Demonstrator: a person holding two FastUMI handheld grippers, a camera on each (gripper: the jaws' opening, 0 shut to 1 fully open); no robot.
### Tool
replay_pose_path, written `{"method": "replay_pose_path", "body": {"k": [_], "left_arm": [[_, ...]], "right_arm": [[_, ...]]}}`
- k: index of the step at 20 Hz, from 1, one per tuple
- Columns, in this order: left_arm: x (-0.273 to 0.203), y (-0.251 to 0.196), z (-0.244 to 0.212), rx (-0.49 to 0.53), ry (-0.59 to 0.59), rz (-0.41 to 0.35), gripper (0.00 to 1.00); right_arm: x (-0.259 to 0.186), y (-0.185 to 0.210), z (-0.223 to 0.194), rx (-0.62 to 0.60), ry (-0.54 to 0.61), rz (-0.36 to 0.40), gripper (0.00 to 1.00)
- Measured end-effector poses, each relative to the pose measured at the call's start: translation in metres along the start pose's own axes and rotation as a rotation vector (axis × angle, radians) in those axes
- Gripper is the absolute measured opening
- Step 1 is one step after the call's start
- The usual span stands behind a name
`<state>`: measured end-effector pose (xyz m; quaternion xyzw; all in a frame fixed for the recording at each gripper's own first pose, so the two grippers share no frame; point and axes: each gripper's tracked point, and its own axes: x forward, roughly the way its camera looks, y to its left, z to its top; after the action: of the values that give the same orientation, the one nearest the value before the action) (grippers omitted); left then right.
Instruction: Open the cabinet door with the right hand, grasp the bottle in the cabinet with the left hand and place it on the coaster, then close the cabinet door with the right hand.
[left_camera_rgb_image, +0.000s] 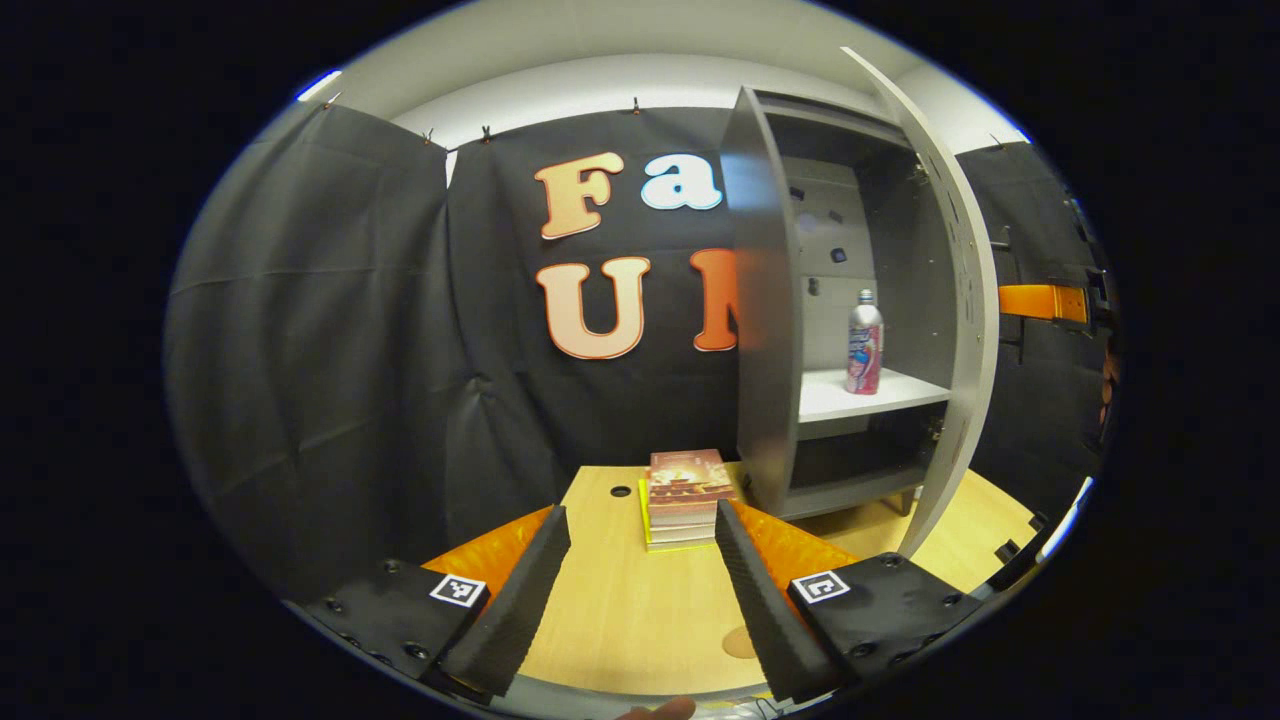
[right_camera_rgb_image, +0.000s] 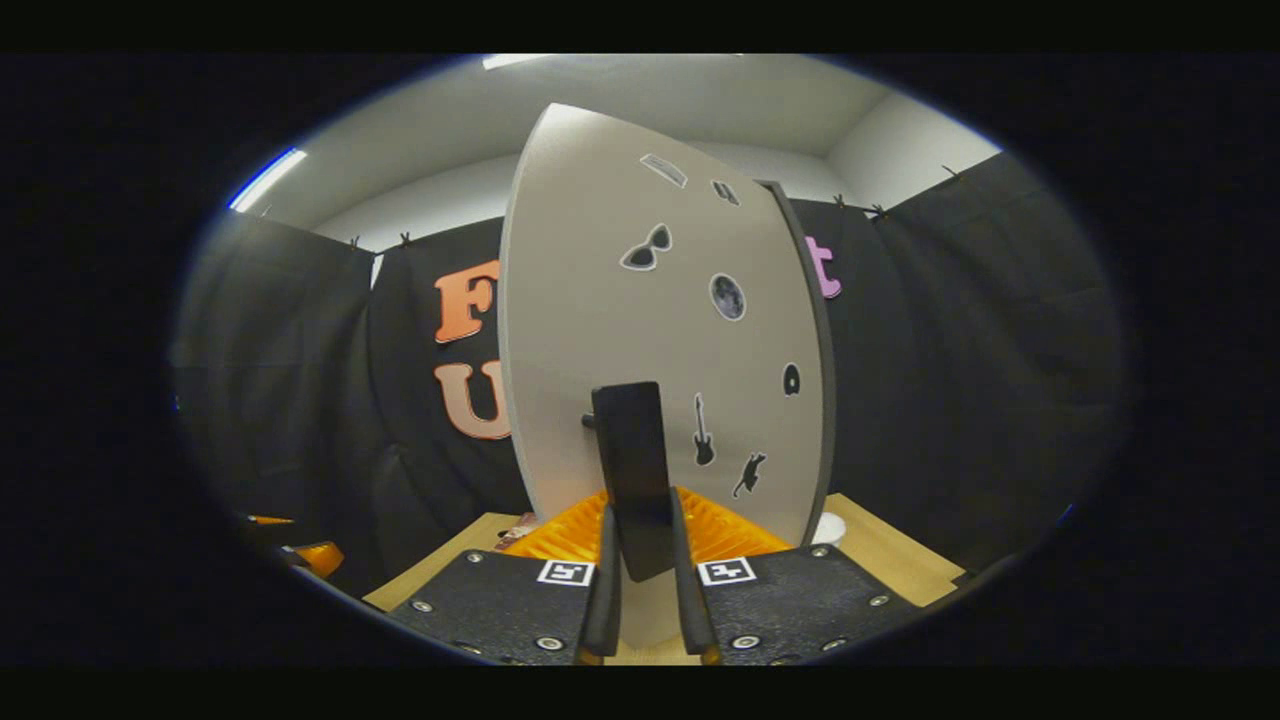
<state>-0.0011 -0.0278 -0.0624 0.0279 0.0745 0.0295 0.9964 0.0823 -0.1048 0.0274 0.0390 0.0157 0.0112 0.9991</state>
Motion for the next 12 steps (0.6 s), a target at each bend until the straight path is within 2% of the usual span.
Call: {"method": "replay_pose_path", "body": {"k": [1, 3, 4, 10, 12], "left_arm": [[-0.005, -0.010, 0.001, -0.001, 0.000, -0.005, 0.95], [-0.014, -0.030, 0.001, -0.005, 0.002, -0.015, 0.95], [-0.018, -0.038, 0.001, -0.007, -0.001, -0.018, 0.95], [-0.033, -0.086, 0.000, -0.020, 0.005, -0.036, 0.94], [-0.036, -0.100, -0.002, -0.016, 0.007, -0.042, 0.94]], "right_arm": [[0.000, -0.001, 0.002, -0.001, 0.002, -0.006, 0.24], [-0.011, -0.020, 0.005, -0.014, -0.006, -0.018, 0.23], [-0.016, -0.028, 0.007, -0.016, -0.013, -0.020, 0.17], [-0.036, -0.088, 0.009, -0.021, -0.019, -0.058, 0.19], [-0.041, -0.104, 0.011, -0.021, -0.019, -0.071, 0.13]]}}
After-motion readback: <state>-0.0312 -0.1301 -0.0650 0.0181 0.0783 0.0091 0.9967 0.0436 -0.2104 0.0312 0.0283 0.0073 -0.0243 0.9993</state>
